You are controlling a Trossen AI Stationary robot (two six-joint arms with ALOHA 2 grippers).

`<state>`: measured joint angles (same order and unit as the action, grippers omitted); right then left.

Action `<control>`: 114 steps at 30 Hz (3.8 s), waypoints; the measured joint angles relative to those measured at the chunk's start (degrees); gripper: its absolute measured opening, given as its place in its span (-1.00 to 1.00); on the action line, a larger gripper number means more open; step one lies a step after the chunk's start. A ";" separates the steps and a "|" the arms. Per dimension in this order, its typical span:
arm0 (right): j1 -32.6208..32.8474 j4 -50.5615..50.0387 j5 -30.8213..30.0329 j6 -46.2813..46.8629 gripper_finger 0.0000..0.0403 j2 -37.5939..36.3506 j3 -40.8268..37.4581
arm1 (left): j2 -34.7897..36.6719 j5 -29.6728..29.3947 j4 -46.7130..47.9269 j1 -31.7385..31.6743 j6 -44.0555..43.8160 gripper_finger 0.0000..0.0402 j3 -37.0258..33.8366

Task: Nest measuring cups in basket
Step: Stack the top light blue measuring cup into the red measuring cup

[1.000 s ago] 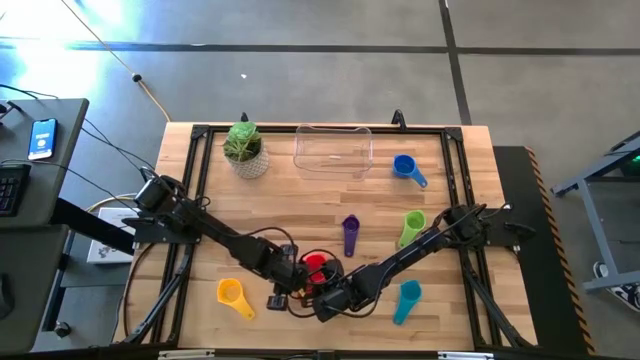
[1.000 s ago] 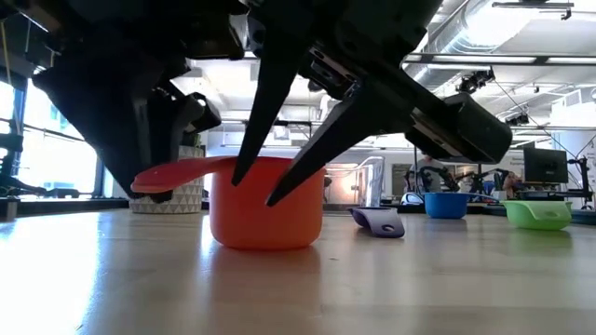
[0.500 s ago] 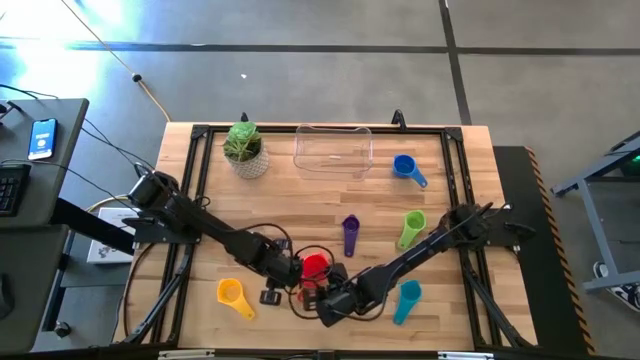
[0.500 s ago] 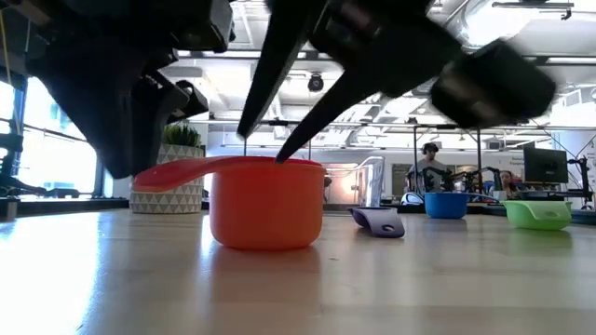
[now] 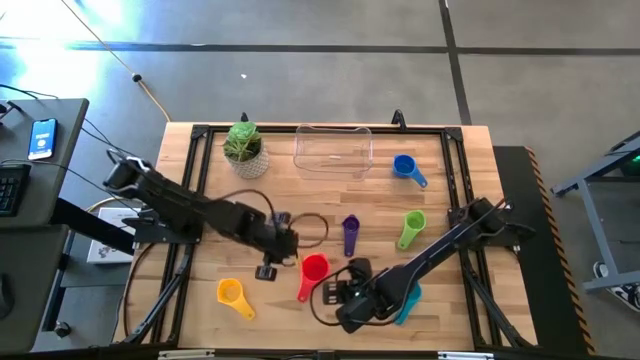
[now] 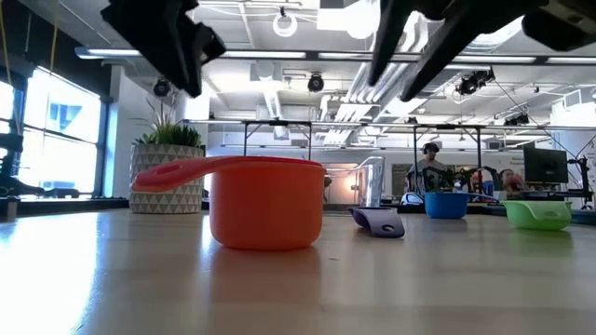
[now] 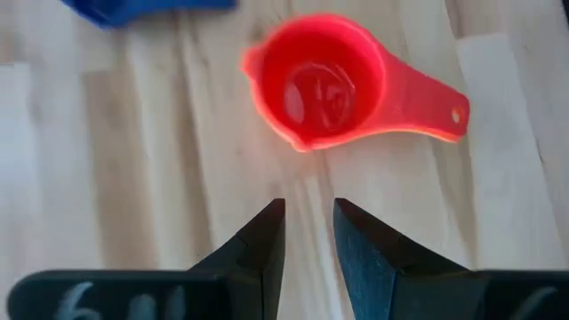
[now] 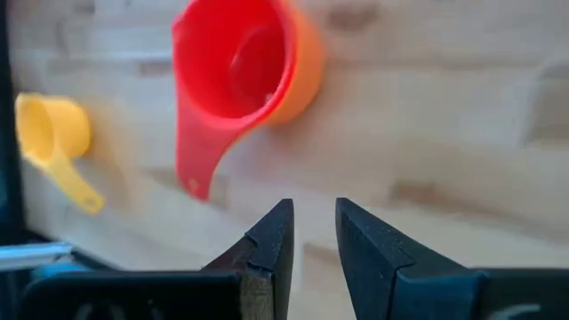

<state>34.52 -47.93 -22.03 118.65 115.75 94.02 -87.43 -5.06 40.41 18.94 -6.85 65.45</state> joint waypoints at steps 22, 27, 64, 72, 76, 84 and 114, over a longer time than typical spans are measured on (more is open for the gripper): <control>-20.22 -33.69 -7.03 -35.96 -0.61 -20.63 0.02 | 17.16 -1.64 6.12 -23.68 11.61 -0.55 -0.02; -31.45 -34.58 -5.05 -55.58 -0.61 -25.93 0.02 | 18.59 -1.62 6.08 -28.10 11.61 -0.55 -0.02; -84.37 -3.87 25.76 -111.64 -0.41 -31.21 -31.97 | 18.75 -1.56 5.53 -43.77 5.92 -0.55 -0.02; -84.78 2.98 22.67 -111.68 -0.32 -31.19 -39.04 | 18.73 -1.55 3.99 -45.27 4.07 -0.55 -0.02; -84.80 4.65 18.53 -111.74 -0.32 -31.08 -40.69 | 18.73 -1.56 2.73 -45.31 4.02 -0.55 -0.02; -84.89 7.43 18.03 -111.13 -0.32 -30.20 -43.58 | 18.73 -1.58 1.65 -45.31 3.95 -0.55 -0.02; -82.39 3.38 19.57 -91.22 -0.99 -35.11 -43.63 | 18.73 -1.19 3.79 -45.11 4.51 -0.55 -0.02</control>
<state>-47.87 -44.56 -2.46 27.43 80.64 50.39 -68.71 -6.25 44.20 -26.17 -2.34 65.43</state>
